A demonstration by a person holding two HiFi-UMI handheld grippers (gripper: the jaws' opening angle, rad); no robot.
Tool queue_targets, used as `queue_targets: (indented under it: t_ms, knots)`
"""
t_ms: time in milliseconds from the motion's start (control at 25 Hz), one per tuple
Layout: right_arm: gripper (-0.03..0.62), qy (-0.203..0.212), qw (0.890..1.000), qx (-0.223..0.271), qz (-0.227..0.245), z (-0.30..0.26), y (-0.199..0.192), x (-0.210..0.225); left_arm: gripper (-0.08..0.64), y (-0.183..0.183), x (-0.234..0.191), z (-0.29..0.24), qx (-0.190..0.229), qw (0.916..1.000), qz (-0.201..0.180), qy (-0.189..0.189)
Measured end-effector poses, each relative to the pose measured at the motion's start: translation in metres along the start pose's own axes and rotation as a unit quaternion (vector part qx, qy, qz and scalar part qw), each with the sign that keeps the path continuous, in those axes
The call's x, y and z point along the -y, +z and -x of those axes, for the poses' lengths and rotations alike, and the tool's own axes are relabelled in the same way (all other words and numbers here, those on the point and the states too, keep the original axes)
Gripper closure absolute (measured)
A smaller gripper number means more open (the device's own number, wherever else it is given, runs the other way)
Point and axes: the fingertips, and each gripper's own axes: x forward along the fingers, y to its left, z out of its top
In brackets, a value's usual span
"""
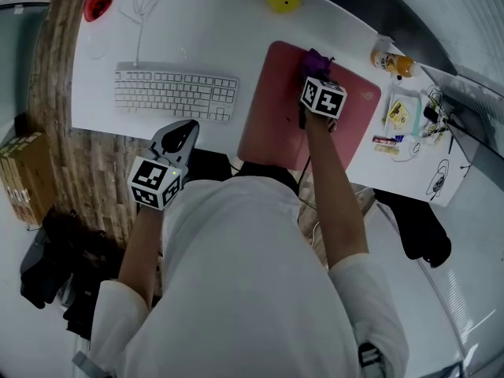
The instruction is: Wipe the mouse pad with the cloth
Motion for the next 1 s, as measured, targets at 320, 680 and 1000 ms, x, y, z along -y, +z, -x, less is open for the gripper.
queue_targets:
  t_ms: [320,680,1000]
  knots:
    - [0.506,0.053,0.998,0.003,0.022,-0.012,0.011,-0.064,0.538,-0.001,-0.023,0.024,0.010,0.9998,0.001,0.015]
    - [0.506,0.111,0.993,0.032,0.031,0.013,0.026,-0.121,0.538,0.004,-0.031,0.034,0.019,0.9996,-0.019,-0.001]
    - [0.506,0.130,0.989,0.077,0.006,0.105,0.021,-0.116,0.538,0.028,-0.002,0.008,0.023,0.9953,-0.072,-0.061]
